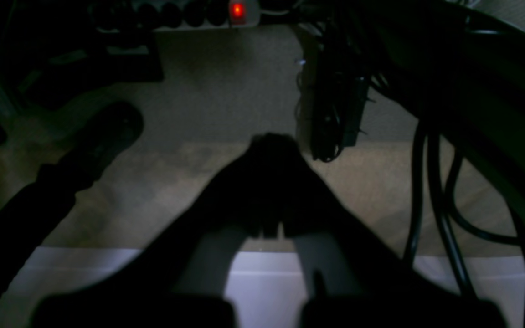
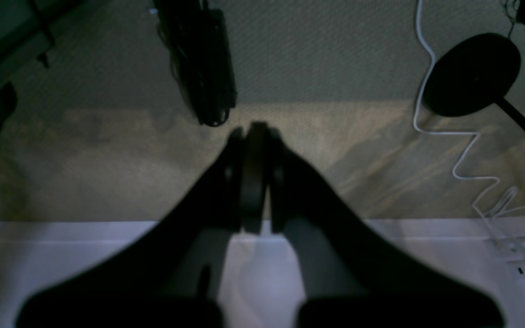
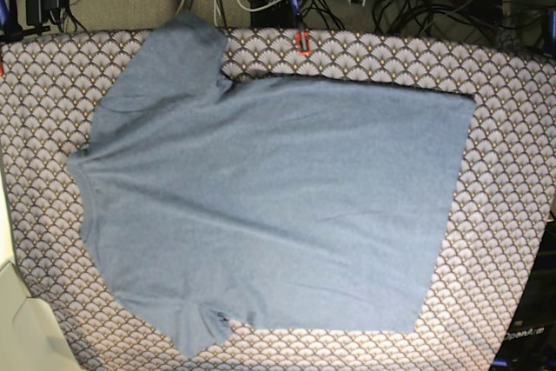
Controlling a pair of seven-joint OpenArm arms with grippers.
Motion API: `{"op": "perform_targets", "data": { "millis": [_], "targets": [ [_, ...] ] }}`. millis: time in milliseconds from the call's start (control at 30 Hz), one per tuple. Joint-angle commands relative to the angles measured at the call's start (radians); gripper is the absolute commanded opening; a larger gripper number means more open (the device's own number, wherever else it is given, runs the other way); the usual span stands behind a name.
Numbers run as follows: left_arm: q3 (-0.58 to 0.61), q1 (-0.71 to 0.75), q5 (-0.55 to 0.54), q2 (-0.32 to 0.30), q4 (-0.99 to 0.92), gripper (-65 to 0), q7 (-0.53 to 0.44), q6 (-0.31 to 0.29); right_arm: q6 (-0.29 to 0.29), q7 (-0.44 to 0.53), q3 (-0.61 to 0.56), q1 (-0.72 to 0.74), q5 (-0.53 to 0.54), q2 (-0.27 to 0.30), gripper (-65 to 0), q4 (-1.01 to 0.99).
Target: Fold the T-shirt properly
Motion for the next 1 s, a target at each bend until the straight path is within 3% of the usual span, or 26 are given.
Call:
{"op": "perform_targets", "data": {
  "millis": [0, 967],
  "targets": [
    [0.003, 0.002, 0.005, -0.001, 0.003, -64.6, -0.001, 0.004, 0.012, -0.001, -0.001, -0.001, -0.006, -0.003, -65.0, -0.001],
    [0.005, 0.022, 0.007, -0.003, 0.003, -64.7, 0.001, 0.004, 0.012, 0.001, -0.002, -0.01, -0.006, 0.001, -65.0, -0.001]
  ]
}}
